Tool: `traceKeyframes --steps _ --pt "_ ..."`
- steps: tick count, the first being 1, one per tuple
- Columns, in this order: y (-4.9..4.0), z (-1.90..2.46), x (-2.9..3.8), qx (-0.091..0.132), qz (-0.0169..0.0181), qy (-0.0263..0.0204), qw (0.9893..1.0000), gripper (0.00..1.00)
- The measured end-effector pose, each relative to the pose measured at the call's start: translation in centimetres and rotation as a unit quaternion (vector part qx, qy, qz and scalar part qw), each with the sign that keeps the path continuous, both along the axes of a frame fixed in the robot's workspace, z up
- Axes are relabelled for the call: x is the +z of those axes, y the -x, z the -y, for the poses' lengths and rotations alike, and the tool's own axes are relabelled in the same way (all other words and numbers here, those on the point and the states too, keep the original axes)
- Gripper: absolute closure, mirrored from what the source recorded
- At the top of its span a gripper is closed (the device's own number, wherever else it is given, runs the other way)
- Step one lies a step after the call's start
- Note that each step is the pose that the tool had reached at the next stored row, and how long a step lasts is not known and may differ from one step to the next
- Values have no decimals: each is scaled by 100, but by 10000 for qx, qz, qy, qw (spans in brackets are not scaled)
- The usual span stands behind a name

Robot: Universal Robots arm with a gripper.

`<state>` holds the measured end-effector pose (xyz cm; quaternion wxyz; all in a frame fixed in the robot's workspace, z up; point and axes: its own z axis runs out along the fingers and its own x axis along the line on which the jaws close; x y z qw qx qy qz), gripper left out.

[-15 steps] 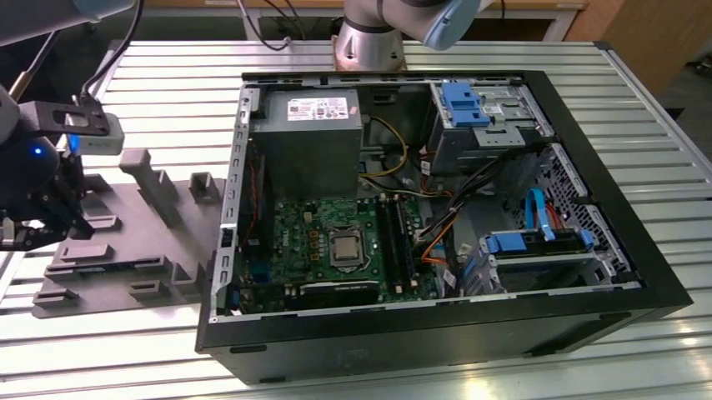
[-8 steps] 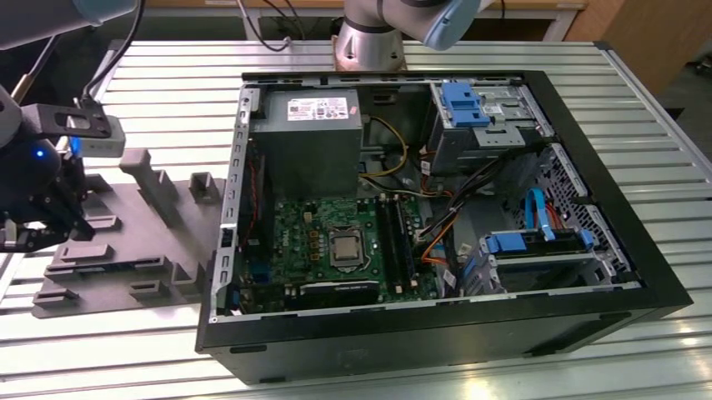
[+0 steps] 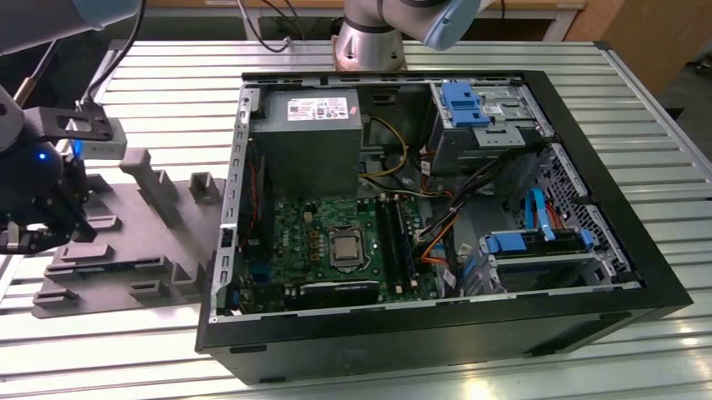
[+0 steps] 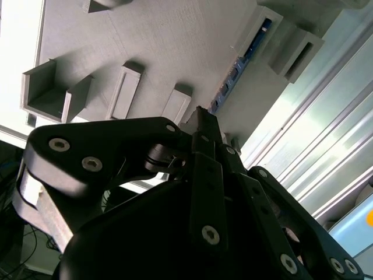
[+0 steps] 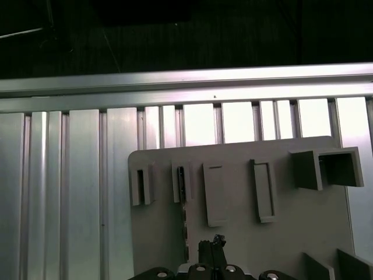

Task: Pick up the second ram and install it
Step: 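Pick up the second ram and move it above second insertion slot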

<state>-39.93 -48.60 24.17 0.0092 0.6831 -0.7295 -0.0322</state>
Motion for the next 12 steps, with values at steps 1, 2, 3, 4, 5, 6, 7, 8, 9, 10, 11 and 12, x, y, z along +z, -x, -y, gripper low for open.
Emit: traceKeyframes --steps 1,2,3,4,5,6,7,8,9,10,11,12 --pt "0 0 -3 0 -1 0 10000 89" --pt "0 0 -8 1 -1 0 10000 89" --pt "0 1 -14 2 0 0 10000 89" --pt "0 1 -20 2 0 0 10000 89" --pt "0 1 -25 3 0 0 10000 89" --pt "0 2 -32 4 -1 0 10000 89" --pt "0 2 -39 5 0 0 10000 89" --pt "0 3 -45 6 0 0 10000 89" --pt "0 4 -51 8 0 0 10000 89" --pt "0 5 -58 12 0 1 10000 89" --pt "0 6 -64 16 -1 1 10000 89" --pt "0 6 -70 21 -1 1 10000 89"
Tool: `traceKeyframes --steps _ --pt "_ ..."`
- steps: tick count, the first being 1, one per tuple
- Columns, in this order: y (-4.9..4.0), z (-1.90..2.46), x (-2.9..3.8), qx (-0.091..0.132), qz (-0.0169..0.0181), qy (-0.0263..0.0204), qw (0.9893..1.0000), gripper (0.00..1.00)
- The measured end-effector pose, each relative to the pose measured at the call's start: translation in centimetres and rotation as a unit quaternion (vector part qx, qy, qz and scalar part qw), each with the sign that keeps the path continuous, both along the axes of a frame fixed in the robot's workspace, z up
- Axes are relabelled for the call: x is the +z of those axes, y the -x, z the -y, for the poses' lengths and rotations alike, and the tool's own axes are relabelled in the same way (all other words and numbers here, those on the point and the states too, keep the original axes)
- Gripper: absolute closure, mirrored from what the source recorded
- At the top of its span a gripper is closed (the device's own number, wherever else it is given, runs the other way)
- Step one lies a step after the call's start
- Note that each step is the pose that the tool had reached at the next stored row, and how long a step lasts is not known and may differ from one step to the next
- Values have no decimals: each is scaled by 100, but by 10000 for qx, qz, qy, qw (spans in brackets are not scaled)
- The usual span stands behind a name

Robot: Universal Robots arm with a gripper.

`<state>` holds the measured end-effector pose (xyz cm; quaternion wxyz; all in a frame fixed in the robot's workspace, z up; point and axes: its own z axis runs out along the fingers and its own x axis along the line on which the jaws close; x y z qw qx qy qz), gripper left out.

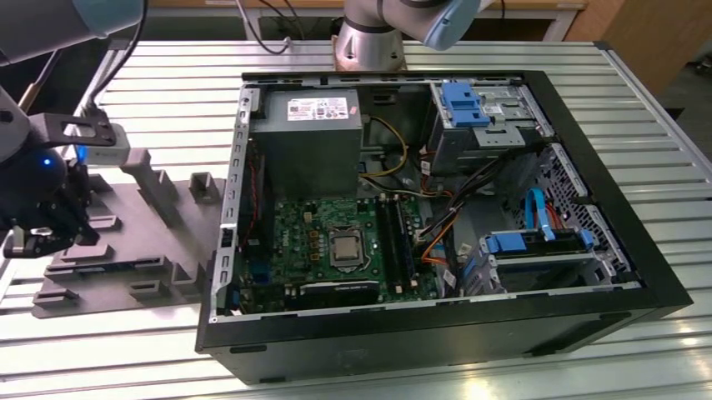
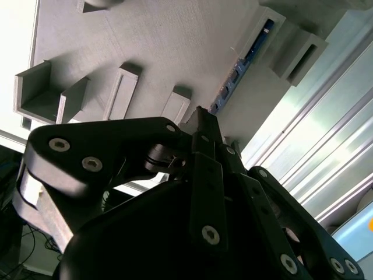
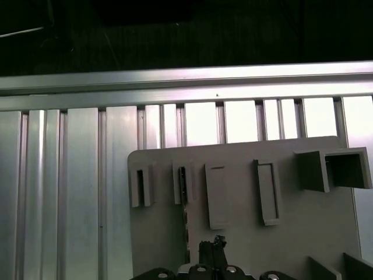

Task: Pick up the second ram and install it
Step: 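Pick up the second ram and move it above second insertion slot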

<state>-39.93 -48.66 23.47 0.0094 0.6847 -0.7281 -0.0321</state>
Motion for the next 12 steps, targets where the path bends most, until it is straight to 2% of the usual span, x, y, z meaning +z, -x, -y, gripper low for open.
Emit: traceKeyframes --steps 12 --pt "0 32 -61 143 -1 10 9999 89"
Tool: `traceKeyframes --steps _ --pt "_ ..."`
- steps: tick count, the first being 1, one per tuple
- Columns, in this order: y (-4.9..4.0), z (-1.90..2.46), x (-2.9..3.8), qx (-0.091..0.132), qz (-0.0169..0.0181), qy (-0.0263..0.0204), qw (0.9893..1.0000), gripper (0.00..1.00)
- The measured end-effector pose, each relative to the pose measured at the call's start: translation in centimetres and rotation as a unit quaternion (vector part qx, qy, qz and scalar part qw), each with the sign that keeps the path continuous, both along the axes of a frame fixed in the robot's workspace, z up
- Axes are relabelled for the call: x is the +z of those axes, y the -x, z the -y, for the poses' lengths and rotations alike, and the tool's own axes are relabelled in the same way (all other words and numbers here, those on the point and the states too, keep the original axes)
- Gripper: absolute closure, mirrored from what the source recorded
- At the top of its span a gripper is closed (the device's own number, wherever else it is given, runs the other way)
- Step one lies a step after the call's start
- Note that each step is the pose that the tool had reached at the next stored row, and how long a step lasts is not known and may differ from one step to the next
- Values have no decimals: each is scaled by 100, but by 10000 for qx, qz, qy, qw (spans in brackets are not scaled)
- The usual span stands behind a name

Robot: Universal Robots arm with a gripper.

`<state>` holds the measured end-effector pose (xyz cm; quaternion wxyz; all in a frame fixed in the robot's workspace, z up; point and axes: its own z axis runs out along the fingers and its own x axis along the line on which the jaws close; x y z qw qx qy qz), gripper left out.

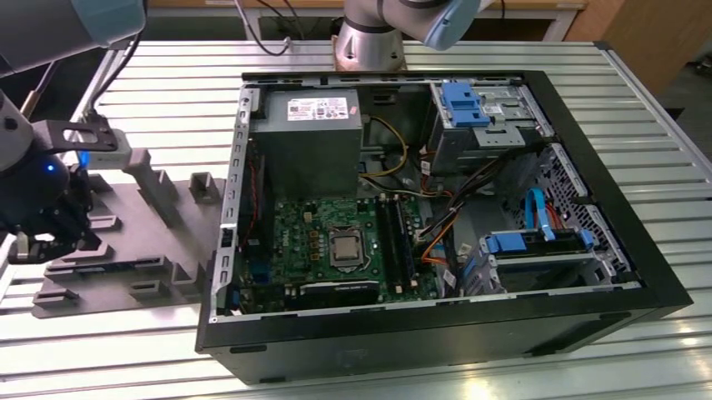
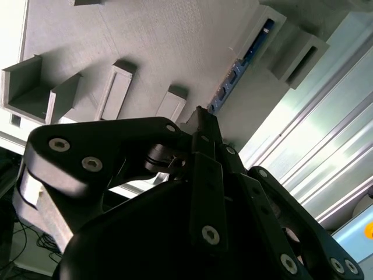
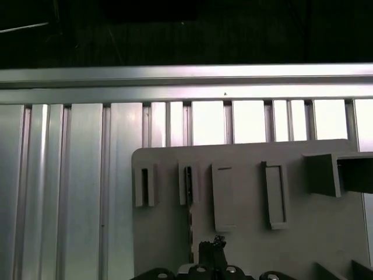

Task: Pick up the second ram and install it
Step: 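Pick up the second ram and move it above second insertion slot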

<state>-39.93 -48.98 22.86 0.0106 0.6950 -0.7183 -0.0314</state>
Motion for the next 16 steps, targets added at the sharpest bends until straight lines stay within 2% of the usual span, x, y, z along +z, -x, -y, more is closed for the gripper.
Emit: traceKeyframes --steps 16 --pt "0 71 -71 264 0 3 9997 89"
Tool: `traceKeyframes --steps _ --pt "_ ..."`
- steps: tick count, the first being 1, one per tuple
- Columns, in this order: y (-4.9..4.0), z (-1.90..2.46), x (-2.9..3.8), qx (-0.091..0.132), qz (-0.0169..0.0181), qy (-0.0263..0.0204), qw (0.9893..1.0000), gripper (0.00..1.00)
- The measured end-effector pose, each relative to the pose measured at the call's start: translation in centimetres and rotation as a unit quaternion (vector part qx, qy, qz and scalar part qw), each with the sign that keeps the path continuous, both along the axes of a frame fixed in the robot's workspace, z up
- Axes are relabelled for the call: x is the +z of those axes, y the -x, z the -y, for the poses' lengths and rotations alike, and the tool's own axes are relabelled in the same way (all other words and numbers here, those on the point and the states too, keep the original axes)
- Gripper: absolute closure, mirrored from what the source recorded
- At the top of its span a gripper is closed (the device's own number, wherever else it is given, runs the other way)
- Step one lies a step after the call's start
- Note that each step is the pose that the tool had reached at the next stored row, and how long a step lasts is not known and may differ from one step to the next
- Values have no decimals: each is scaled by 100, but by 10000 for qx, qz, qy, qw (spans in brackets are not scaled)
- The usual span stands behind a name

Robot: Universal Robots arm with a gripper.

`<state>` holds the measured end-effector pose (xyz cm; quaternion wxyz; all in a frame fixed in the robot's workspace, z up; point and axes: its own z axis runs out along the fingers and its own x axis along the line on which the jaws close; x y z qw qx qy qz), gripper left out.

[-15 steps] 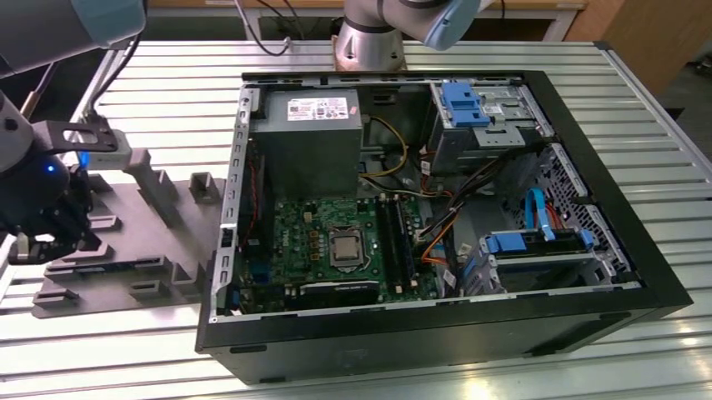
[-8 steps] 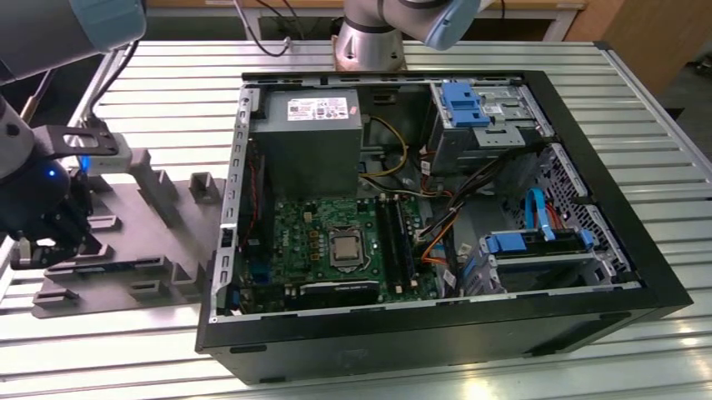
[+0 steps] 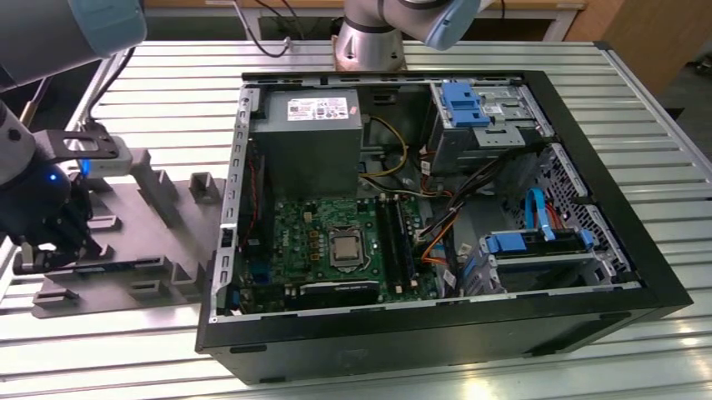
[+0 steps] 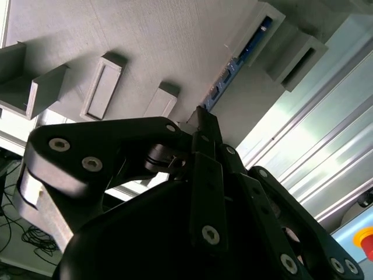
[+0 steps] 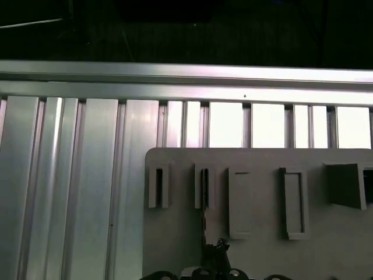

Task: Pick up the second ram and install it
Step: 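Pick up the second ram and move it above second insertion slot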

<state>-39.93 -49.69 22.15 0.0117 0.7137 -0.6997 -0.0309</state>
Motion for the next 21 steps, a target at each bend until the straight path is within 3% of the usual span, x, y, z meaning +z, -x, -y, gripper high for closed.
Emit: traceKeyframes --steps 11,21 --pt "0 32 -31 188 0 2 9998 89" --pt "0 33 -33 194 0 5 9998 89"
